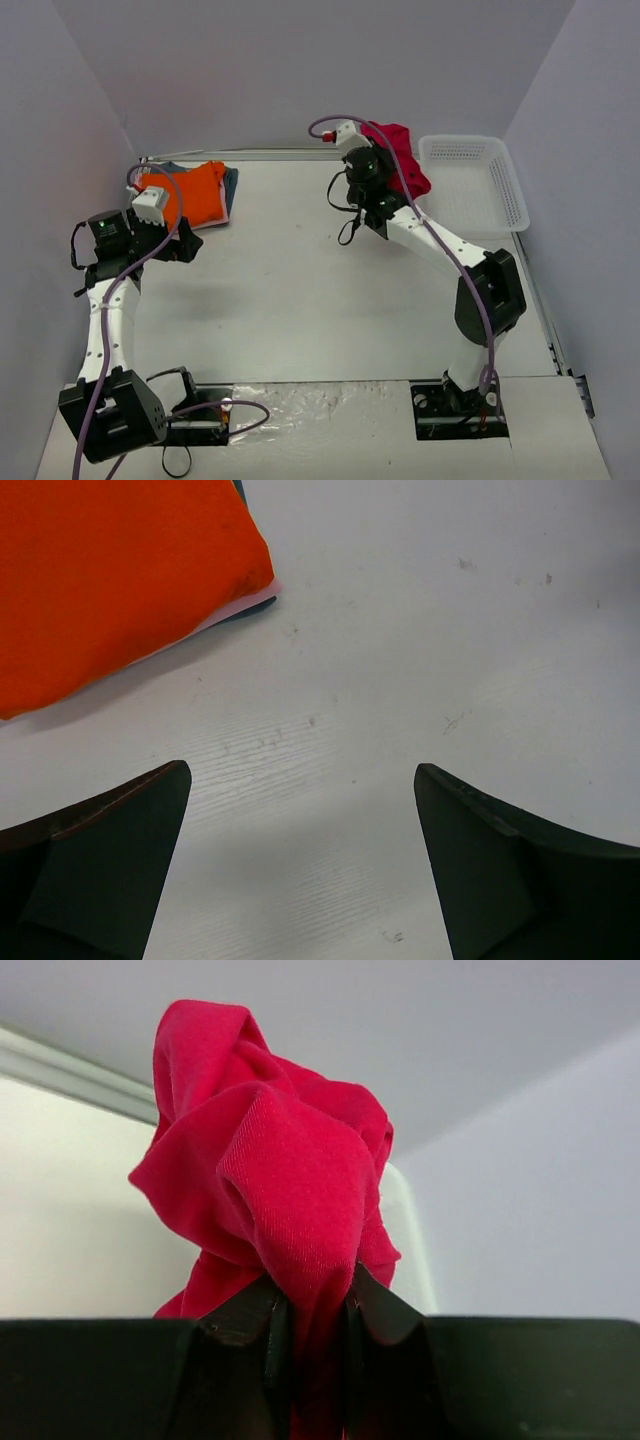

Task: Fold and stack the t-shirts
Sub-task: Move the tshirt to the center of the board

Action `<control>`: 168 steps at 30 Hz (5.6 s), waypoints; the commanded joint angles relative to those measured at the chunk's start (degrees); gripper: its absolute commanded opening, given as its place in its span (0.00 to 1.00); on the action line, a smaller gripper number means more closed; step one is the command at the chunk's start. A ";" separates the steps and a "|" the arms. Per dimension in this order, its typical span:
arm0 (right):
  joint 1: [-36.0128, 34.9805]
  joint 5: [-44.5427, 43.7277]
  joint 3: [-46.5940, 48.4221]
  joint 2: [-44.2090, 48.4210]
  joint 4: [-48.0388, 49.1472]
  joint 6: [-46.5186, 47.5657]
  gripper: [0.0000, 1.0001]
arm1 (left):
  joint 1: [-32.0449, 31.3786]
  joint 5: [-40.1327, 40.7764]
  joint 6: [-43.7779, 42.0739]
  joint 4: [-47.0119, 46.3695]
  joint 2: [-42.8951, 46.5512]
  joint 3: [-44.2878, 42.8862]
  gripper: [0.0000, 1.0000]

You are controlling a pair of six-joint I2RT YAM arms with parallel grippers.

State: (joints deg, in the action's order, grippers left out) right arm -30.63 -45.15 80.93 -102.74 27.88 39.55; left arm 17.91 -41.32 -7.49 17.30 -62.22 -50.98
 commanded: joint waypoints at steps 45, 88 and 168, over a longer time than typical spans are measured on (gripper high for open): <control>-6.92 65.36 -11.67 19.24 -67.43 -2.90 0.87 | 0.98 -5.87 -1.57 0.63 -0.71 -1.58 0.94; 11.91 71.34 -7.98 6.15 -64.09 -13.45 0.41 | -25.82 -12.91 -7.28 16.63 -40.35 -31.29 0.94; 16.91 59.22 -13.00 17.49 -60.84 -10.72 0.00 | -37.87 3.26 -1.74 29.36 -59.17 -62.45 0.02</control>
State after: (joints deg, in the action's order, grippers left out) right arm -16.95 19.31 63.61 -84.36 -33.76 29.63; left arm -22.41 -44.71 -7.51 42.78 -130.04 -106.02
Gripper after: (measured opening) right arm 0.005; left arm 0.039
